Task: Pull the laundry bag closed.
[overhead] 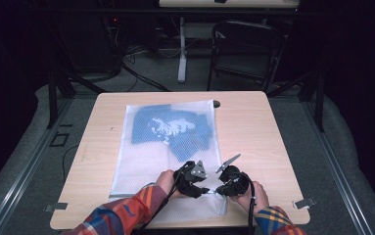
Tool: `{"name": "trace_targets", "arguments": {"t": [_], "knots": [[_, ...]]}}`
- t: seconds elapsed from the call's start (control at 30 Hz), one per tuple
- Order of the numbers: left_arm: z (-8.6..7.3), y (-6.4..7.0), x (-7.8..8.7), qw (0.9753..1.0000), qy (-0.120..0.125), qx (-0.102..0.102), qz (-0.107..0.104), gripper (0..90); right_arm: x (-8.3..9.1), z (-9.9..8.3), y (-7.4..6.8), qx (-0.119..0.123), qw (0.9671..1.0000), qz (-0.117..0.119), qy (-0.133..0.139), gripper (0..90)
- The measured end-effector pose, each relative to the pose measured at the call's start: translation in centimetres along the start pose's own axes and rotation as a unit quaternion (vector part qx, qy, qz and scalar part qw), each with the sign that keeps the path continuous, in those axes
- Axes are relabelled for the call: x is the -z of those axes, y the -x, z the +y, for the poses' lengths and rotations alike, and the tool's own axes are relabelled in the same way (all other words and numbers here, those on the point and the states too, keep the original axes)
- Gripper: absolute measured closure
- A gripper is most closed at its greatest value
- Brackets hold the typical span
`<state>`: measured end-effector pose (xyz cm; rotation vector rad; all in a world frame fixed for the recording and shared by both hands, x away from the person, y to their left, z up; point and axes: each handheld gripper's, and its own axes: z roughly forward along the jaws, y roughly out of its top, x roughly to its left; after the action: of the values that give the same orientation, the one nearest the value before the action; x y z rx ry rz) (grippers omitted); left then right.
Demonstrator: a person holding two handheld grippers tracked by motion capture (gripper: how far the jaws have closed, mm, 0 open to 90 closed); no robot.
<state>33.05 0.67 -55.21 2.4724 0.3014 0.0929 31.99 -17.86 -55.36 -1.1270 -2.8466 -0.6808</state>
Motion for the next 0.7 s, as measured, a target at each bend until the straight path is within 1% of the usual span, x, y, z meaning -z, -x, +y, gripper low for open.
{"name": "trace_targets", "arguments": {"t": [0.07,0.1,0.17,0.23,0.27,0.3,0.33,0.37,0.4,0.47,0.5,0.53,0.57,0.6,0.63,0.67,0.7], "knots": [[0.0,0.0,-0.2,1.0000,-0.001,0.002,-0.004,55.2,-0.1,-0.1,0.0,-0.004,1.0000,0.001,0.005,90.0],[0.1,0.1,-0.5,1.0000,-0.006,-0.002,-0.005,54.9,0.0,0.0,0.0,-0.001,1.0000,0.000,0.001,90.0],[0.2,0.1,-0.8,0.9999,-0.009,0.001,-0.011,55.0,0.0,0.0,0.1,0.005,1.0000,0.001,-0.002,90.0],[0.2,0.0,-1.1,0.9999,-0.008,-0.004,-0.013,56.1,-0.1,-0.1,0.0,-0.002,1.0000,0.000,0.006,90.0],[0.1,-0.1,-1.2,0.9999,-0.003,-0.003,-0.015,56.9,-0.1,-0.1,0.0,-0.005,1.0000,0.003,0.008,90.0],[0.1,-0.2,-1.3,1.0000,0.003,-0.002,-0.009,57.2,-0.1,-0.1,0.1,-0.006,0.9999,0.003,0.008,90.0],[0.1,-0.3,-1.4,0.9999,0.011,0.002,-0.011,58.0,-0.1,-0.2,0.1,-0.006,0.9999,0.004,0.008,90.0],[0.1,-0.5,-1.6,0.9998,0.012,0.007,-0.014,58.1,0.0,-0.1,0.2,0.001,1.0000,0.001,0.000,90.0],[0.2,-0.5,-1.6,0.9998,0.012,0.009,-0.013,58.1,0.0,-0.1,0.2,0.002,1.0000,0.001,0.000,90.0],[0.3,-0.4,-1.8,0.9999,0.008,0.002,-0.013,57.8,0.0,-0.1,0.2,0.002,1.0000,0.002,0.000,90.0],[0.3,-0.4,-1.8,0.9999,0.008,0.002,-0.013,56.9,0.0,-0.1,0.2,0.002,1.0000,0.002,0.000,90.0],[0.2,-0.4,-2.0,0.9996,0.012,0.009,-0.022,56.4,0.1,-0.1,0.2,0.002,1.0000,0.003,0.000,90.0],[0.2,-0.5,-2.0,0.9995,0.014,0.012,-0.024,55.3,0.0,-0.1,0.3,0.002,1.0000,0.004,0.001,90.0],[0.1,-0.5,-2.0,0.9995,0.012,0.019,-0.024,54.2,0.0,-0.2,0.3,0.002,1.0000,0.004,0.001,90.0],[0.1,-0.5,-2.0,0.9995,0.012,0.019,-0.024,54.0,0.0,-0.2,0.3,0.002,1.0000,0.004,0.001,90.0],[0.0,-0.6,-2.2,0.9990,0.006,0.019,-0.040,54.0,0.0,-0.2,0.3,0.002,1.0000,0.004,0.001,90.0],[0.0,-0.5,-2.2,0.9994,-0.001,0.008,-0.033,52.9,0.0,-0.2,0.3,0.002,1.0000,0.004,0.001,90.0]]}}
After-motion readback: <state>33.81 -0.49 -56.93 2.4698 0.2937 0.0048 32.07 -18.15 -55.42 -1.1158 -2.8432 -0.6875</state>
